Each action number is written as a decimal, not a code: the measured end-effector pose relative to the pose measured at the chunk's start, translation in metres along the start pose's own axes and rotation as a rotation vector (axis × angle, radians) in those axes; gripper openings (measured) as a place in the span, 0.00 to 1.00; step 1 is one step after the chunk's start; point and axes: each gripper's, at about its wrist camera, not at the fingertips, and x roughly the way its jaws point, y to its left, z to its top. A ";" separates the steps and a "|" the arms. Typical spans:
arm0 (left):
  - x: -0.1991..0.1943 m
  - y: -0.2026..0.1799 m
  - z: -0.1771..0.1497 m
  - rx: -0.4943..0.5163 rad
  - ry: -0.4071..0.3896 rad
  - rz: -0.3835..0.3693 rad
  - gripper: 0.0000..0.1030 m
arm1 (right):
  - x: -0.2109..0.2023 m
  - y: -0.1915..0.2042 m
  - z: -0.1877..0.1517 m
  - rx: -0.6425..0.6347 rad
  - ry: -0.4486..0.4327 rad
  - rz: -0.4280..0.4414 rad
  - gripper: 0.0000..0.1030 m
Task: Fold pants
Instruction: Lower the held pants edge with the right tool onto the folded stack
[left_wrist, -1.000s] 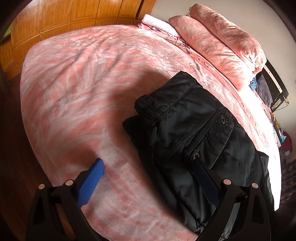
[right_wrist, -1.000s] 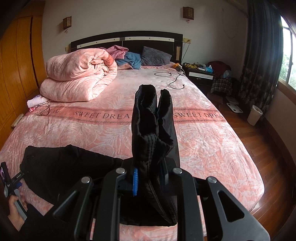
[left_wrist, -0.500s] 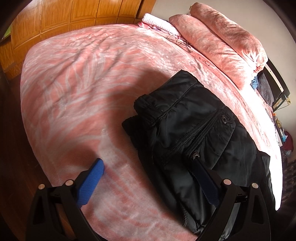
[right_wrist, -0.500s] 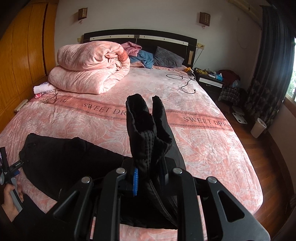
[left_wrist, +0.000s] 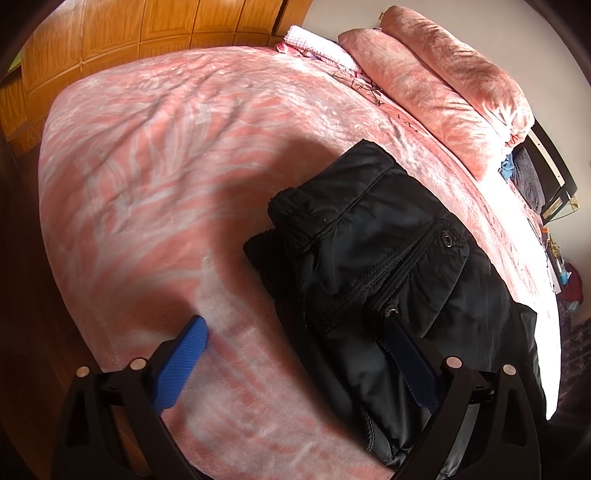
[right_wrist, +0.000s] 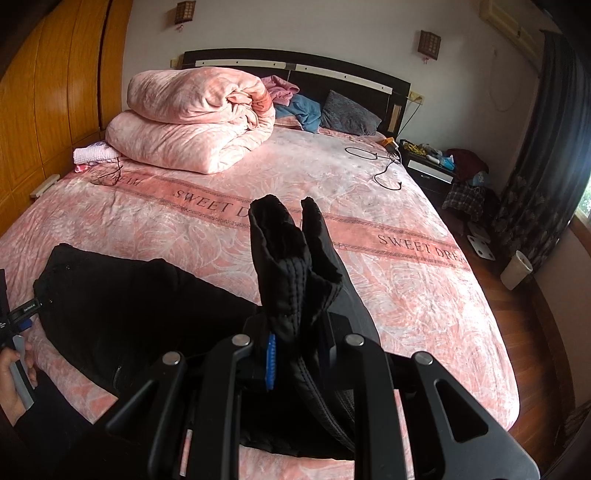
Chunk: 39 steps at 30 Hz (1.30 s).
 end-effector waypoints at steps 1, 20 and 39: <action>0.000 0.000 0.000 -0.001 0.000 -0.003 0.94 | 0.001 0.002 0.000 -0.004 0.001 -0.002 0.16; -0.001 0.007 0.000 -0.016 0.007 -0.036 0.94 | 0.030 0.065 -0.013 -0.168 0.058 -0.064 0.16; 0.000 0.008 0.001 -0.024 0.016 -0.058 0.95 | 0.065 0.147 -0.065 -0.396 0.111 -0.126 0.16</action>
